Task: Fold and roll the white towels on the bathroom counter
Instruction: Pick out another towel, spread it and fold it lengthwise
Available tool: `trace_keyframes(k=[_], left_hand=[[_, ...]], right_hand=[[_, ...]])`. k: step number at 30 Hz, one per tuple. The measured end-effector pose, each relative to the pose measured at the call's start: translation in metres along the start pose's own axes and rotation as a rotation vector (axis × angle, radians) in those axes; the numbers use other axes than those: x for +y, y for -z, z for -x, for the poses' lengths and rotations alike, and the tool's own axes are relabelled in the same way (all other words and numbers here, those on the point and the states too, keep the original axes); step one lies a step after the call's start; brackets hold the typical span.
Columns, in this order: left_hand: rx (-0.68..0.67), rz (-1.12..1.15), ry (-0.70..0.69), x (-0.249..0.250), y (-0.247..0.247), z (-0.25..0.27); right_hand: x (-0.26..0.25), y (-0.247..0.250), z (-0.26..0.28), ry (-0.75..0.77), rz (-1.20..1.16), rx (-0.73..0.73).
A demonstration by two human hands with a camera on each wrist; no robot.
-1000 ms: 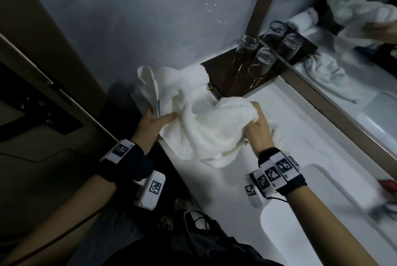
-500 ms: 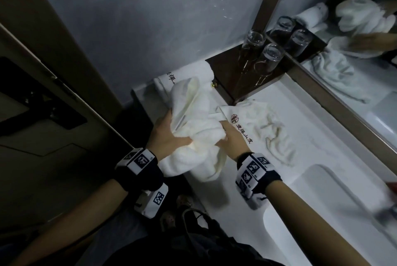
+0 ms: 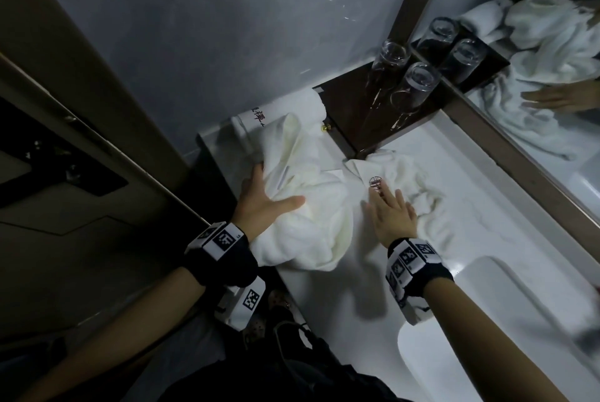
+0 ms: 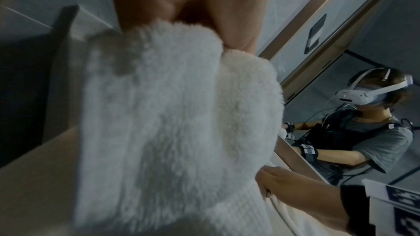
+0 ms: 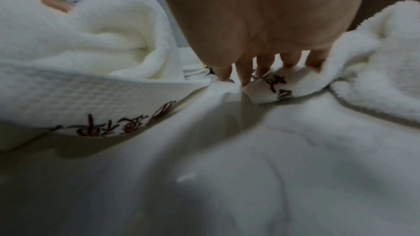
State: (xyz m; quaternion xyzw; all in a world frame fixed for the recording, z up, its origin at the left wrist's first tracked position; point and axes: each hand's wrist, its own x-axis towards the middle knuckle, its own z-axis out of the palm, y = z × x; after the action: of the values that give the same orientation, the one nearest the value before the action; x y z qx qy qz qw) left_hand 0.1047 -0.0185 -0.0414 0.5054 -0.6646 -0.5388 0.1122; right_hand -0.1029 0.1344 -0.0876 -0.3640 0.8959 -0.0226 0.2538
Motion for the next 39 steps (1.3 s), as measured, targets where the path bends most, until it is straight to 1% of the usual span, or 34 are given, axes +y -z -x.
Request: trace_keyframes(k=[2,3,4,5,6,7,8,9,10,11,12,13,16,18,19,20,21,22,23,24,25,26,27,29,30,31,32,35,37,39], left_hand=[[-0.004,0.071,0.002,0.002,0.0,0.0],[-0.007,0.122,-0.001,0.003,-0.001,0.002],[-0.011,0.169,-0.006,0.004,-0.002,0.002],[-0.021,0.206,-0.003,0.006,-0.004,0.003],[-0.041,0.235,0.0,0.008,-0.006,0.004],[-0.071,0.258,0.003,0.011,-0.009,0.006],[-0.105,0.287,-0.007,0.014,-0.011,0.007],[-0.141,0.311,-0.015,0.017,-0.013,0.01],[-0.179,0.321,-0.027,0.02,-0.014,0.012],[-0.212,0.317,-0.045,0.023,-0.014,0.014],[-0.232,0.303,-0.069,0.026,-0.012,0.015],[-0.243,0.289,-0.089,0.029,-0.01,0.016],[-0.239,0.282,-0.159,0.041,0.002,0.017],[-0.223,0.234,-0.207,0.05,0.01,0.015],[-0.205,0.203,-0.23,0.054,0.013,0.014],[-0.178,0.161,-0.253,0.057,0.016,0.013],[-0.149,0.103,-0.272,0.059,0.018,0.012],[-0.134,0.052,-0.289,0.059,0.019,0.012],[-0.133,0.022,-0.31,0.06,0.019,0.014],[-0.142,0.014,-0.334,0.061,0.017,0.016],[-0.159,0.018,-0.358,0.062,0.015,0.019],[-0.185,0.031,-0.382,0.063,0.013,0.022],[-0.222,0.058,-0.405,0.063,0.011,0.025],[-0.301,0.136,-0.399,0.061,0.012,0.027],[-0.307,0.143,-0.389,0.059,0.015,0.027],[-0.275,0.126,-0.384,0.056,0.019,0.027],[-0.205,0.098,-0.379,0.053,0.023,0.026],[0.061,0.055,-0.325,0.039,0.035,0.021],[0.199,0.059,-0.253,0.026,0.042,0.016],[0.29,0.1,-0.173,0.014,0.049,0.013]], right_hand=[[-0.004,0.005,0.0,-0.062,0.024,0.025],[-0.009,0.009,0.002,-0.074,0.023,0.072],[-0.017,0.013,0.003,-0.048,-0.024,0.151],[-0.026,0.017,0.006,0.024,-0.136,0.222],[-0.037,0.021,0.009,0.127,-0.311,0.244],[-0.049,0.026,0.015,0.22,-0.516,0.187],[-0.061,0.031,0.021,0.257,-0.679,0.07],[-0.07,0.035,0.026,0.243,-0.774,-0.058],[-0.076,0.039,0.029,0.208,-0.805,-0.166],[-0.081,0.043,0.03,0.179,-0.811,-0.238],[-0.082,0.046,0.031,0.166,-0.807,-0.268],[-0.082,0.049,0.031,0.166,-0.822,-0.268],[-0.073,0.05,0.03,0.182,-0.972,-0.203],[-0.067,0.048,0.033,0.184,-1.041,-0.242],[-0.065,0.048,0.035,0.19,-1.019,-0.262],[-0.065,0.047,0.036,0.194,-0.967,-0.25],[-0.068,0.048,0.038,0.184,-0.893,-0.196],[-0.07,0.049,0.039,0.177,-0.827,-0.088],[-0.073,0.051,0.042,0.205,-0.786,0.051],[-0.076,0.054,0.043,0.283,-0.75,0.175],[-0.078,0.057,0.044,0.382,-0.695,0.257],[-0.081,0.061,0.046,0.459,-0.638,0.288],[-0.083,0.064,0.046,0.488,-0.595,0.283],[-0.085,0.068,0.043,0.432,-0.597,0.276],[-0.083,0.069,0.041,0.38,-0.661,0.295],[-0.079,0.07,0.039,0.328,-0.753,0.325],[-0.075,0.071,0.037,0.277,-0.84,0.363],[-0.063,0.077,0.035,0.194,-1.095,0.424],[-0.057,0.079,0.034,0.152,-1.242,0.459],[-0.049,0.083,0.031,0.086,-1.358,0.447]])
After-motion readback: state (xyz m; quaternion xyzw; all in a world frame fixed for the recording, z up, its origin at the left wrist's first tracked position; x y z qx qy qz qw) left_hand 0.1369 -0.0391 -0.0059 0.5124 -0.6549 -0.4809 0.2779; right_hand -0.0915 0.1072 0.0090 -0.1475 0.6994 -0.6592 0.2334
